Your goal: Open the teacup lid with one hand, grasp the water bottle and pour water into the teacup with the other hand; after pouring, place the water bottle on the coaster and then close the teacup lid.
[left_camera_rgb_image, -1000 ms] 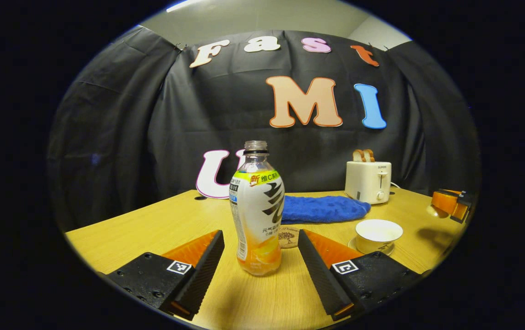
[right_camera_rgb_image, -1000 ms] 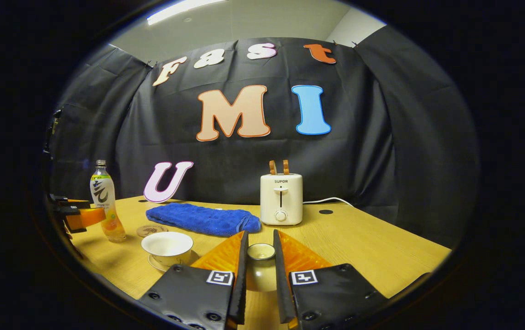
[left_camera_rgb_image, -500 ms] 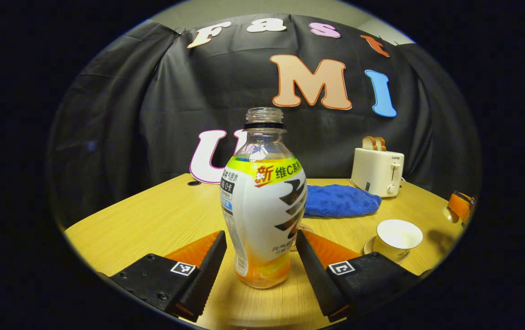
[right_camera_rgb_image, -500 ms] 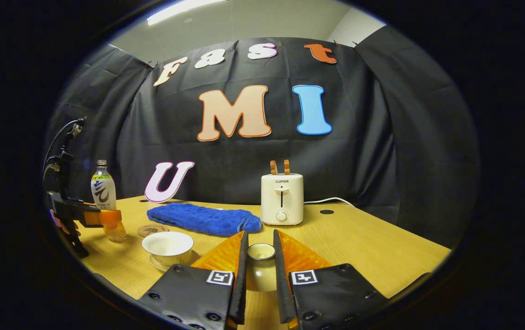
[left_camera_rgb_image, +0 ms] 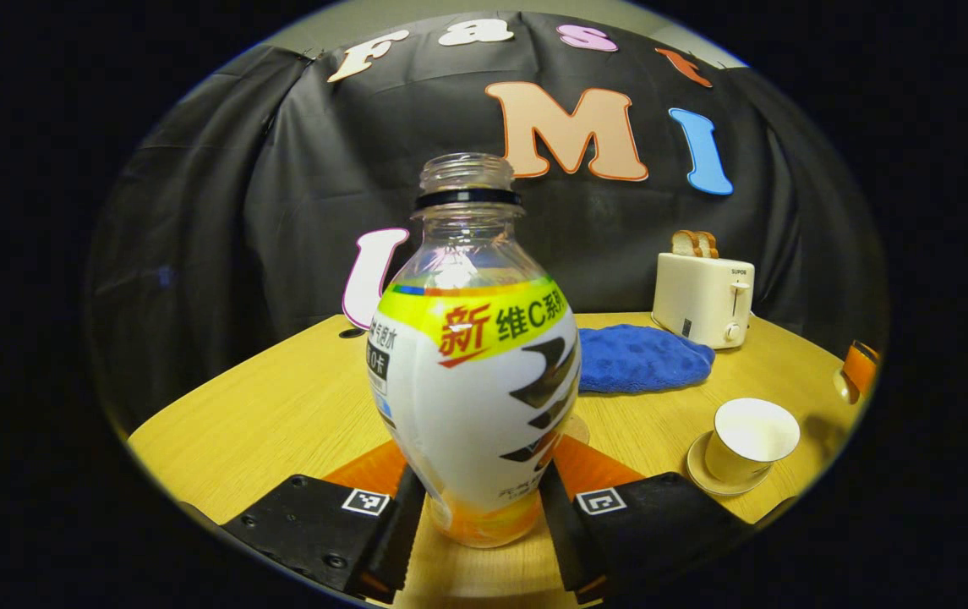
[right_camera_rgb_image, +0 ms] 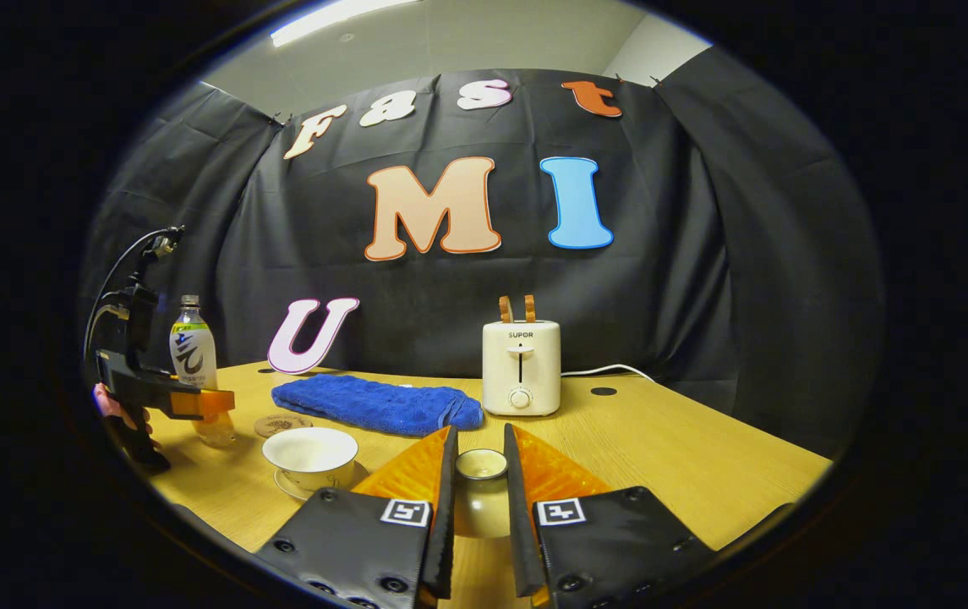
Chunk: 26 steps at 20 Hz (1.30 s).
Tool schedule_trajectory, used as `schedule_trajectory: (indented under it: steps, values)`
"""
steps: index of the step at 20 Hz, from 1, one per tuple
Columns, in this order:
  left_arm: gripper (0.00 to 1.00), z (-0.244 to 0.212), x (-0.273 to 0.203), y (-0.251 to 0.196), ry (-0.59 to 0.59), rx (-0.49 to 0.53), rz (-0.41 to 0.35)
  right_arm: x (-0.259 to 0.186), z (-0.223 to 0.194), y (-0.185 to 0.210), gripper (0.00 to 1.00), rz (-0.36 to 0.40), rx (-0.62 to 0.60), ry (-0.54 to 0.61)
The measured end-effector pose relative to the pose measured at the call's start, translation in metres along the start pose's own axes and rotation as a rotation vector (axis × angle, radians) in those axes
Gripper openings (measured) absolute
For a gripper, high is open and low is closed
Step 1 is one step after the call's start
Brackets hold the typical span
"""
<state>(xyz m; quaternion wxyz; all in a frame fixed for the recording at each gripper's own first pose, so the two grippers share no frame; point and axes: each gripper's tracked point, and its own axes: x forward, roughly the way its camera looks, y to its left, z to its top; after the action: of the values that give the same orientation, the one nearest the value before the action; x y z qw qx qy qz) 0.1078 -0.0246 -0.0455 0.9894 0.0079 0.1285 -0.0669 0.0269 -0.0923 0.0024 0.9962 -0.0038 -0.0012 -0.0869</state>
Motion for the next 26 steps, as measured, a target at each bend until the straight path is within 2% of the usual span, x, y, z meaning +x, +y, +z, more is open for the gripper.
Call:
schedule_trajectory:
  steps: [3,6,11,13,18,23,26]
  values:
    - [0.57,-0.001,0.000,0.003,0.014,0.023,0.008,0.000,0.001,0.000,0.31,0.000,0.001,0.000]
    - [0.52,0.011,-0.008,0.009,-0.009,0.109,0.044,0.001,-0.002,-0.001,0.31,0.000,0.001,0.000]
    - [0.54,0.064,-0.031,0.011,-0.110,0.494,0.118,0.002,0.000,0.000,0.31,0.001,0.000,0.000]
    - [0.52,0.079,-0.036,0.011,-0.126,0.653,0.140,0.002,0.000,-0.002,0.31,-0.001,0.001,0.001]
    - [0.52,0.079,-0.035,0.007,-0.112,1.030,0.181,0.003,0.000,-0.013,0.32,-0.022,0.000,-0.001]
    - [0.52,0.052,-0.019,0.003,-0.052,1.314,0.191,0.004,0.000,-0.019,0.31,-0.035,0.000,-0.002]
    - [0.53,0.041,-0.014,0.006,-0.016,1.390,0.178,0.004,0.000,-0.020,0.31,-0.040,-0.001,-0.002]
